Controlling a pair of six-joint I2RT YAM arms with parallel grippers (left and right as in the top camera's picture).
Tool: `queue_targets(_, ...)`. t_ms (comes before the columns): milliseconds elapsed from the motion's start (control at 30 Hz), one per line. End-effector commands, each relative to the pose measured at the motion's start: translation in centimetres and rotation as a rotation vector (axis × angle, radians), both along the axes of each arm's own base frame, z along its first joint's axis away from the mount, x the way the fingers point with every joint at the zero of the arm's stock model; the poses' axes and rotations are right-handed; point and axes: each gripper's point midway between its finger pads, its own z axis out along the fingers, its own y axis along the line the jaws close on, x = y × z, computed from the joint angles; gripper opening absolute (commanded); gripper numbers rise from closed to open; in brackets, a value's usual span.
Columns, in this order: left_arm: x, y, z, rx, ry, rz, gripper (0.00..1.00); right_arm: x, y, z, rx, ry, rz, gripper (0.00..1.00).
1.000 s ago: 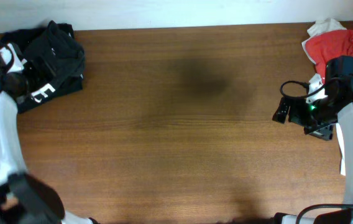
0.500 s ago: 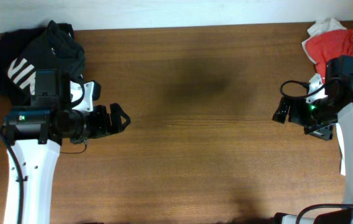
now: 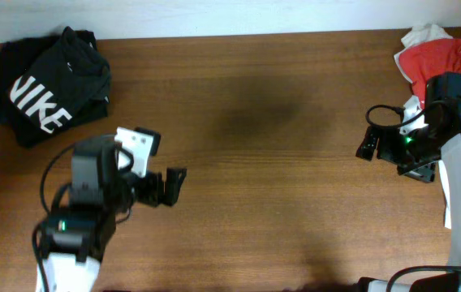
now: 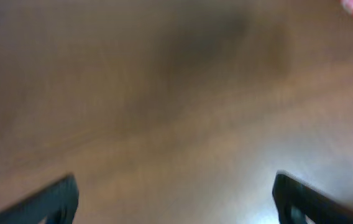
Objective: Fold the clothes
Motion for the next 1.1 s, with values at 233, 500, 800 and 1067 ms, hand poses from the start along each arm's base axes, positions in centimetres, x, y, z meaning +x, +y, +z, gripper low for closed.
queue_targets(233,-3.9,3.2,3.1,0.020,-0.612,0.120,0.99,0.0,0.0,0.5,-0.013,-0.018,0.000,0.99)
queue_targets(500,-3.7,7.0,3.6,0.046,-0.942,0.315,0.99,0.0,0.0,0.5,-0.013,-0.017,0.000,0.99)
queue_targets(800,-2.9,7.8,-2.8,0.084,-0.832,0.356,0.99,0.0,0.0,0.5,-0.013,-0.017,0.000,0.99)
queue_targets(1067,-2.9,7.8,-5.0,0.101,-0.742,0.349,0.99,0.0,0.0,0.5,-0.013,-0.017,0.000,0.99)
